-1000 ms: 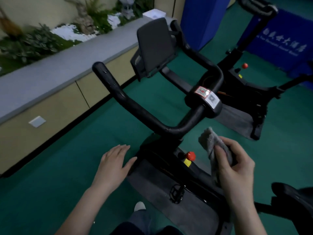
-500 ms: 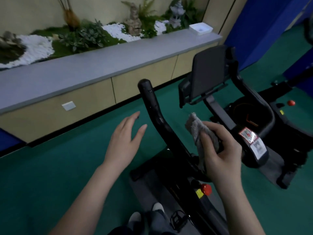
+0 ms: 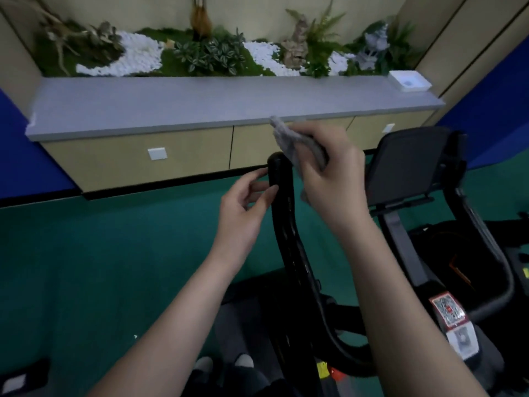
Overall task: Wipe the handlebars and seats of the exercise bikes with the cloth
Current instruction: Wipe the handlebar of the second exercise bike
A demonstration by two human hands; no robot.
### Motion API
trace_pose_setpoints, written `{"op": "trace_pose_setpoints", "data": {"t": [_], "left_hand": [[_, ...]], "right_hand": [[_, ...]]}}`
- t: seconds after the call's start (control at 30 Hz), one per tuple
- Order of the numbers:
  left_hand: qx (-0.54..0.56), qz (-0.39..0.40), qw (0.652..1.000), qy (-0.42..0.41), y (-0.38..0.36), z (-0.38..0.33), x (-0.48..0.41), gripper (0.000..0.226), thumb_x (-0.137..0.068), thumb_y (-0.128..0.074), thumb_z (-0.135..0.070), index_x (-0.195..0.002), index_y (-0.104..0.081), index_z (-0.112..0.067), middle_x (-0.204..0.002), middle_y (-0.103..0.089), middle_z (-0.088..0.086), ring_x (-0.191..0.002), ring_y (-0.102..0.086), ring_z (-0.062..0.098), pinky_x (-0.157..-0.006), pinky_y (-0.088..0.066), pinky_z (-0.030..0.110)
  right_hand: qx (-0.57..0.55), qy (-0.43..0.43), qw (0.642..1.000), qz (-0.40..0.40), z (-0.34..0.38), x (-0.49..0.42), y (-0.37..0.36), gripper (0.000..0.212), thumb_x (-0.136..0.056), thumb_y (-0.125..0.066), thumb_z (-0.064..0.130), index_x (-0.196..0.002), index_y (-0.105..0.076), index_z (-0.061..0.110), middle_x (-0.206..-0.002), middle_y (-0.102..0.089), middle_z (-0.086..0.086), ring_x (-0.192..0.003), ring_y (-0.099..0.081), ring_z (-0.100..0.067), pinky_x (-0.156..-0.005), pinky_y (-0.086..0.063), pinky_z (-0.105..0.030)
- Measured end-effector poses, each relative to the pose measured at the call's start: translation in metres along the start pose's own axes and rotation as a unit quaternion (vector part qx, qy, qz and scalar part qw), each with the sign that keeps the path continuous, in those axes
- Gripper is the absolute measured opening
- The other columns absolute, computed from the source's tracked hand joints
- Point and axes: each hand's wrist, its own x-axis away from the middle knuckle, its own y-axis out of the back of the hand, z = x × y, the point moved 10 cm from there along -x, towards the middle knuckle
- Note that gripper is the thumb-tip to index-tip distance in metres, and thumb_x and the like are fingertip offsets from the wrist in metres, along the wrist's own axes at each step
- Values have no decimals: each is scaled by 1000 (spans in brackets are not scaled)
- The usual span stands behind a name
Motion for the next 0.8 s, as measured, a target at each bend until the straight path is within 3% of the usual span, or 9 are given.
{"op": "trace_pose_setpoints", "data": {"t": [0.1,0.2,0.27,0.37,0.5,0.57,0.67,0.8], "left_hand": [[26,-8,1000,15,0,1,1,26,-88,-60,2,-106,-62,-17,-81,-64,-1,-74,-60,-3,-71,-47,13],[45,-14,999,21,0,1,1,27,-87,-61,4,-105,-63,-16,-78,-63,-2,-69,-60,-6,-68,-46,10],[48,-16,998,27,1,3,1,28,-87,-62,3,-109,-62,-13,-78,-63,0,-69,-60,-6,-68,-46,9],[48,-16,998,29,2,4,1,30,-86,-63,2,-114,-61,-9,-79,-63,0,-69,-60,-6,-67,-45,9],[48,-16,998,35,2,5,1,32,-87,-63,1,-117,-61,-7,-79,-63,0,-70,-61,-6,-67,-45,9],[52,-18,998,39,2,6,1,31,-87,-63,2,-116,-61,-9,-82,-64,2,-71,-61,-6,-68,-46,9],[53,-15,997,49,2,8,2,30,-88,-63,-2,-116,-62,-12,-87,-65,5,-77,-63,-2,-71,-46,9],[45,-7,997,67,5,13,4,26,-93,-58,-12,-119,-62,-13,-98,-63,15,-86,-61,8,-71,-49,14]], "right_hand": [[41,19,986,161,3,-26,-40,22,-90,-54,2,-104,-69,10,-96,-67,-1,-94,-58,-19,-73,-40,-20],[66,-24,963,259,-13,-34,-59,21,-93,-50,8,-99,-69,12,-75,-64,1,-57,-55,-4,-51,-39,-13],[50,-77,963,255,-27,-31,-54,20,-94,-46,10,-94,-66,11,-64,-60,-2,-45,-55,-10,-39,-41,-20],[44,-118,971,203,-41,-21,-44,22,-94,-43,8,-94,-65,10,-79,-66,-10,-72,-62,-22,-55,-44,-26],[19,-197,967,160,-53,-16,-45,23,-95,-40,6,-87,-61,5,-80,-64,-17,-72,-58,-30,-52,-39,-23],[28,-223,964,139,-56,-4,-43,25,-96,-38,9,-76,-53,10,-70,-56,-9,-62,-49,-26,-48,-33,-25],[37,-248,963,103,-54,26,-40,22,-98,-37,15,-81,-49,12,-67,-49,-1,-57,-43,-10,-48,-27,-31],[16,-257,964,72,-56,56,-38,17,-98,-39,11,-84,-49,10,-62,-48,1,-57,-44,-19,-53,-32,-30]]}}
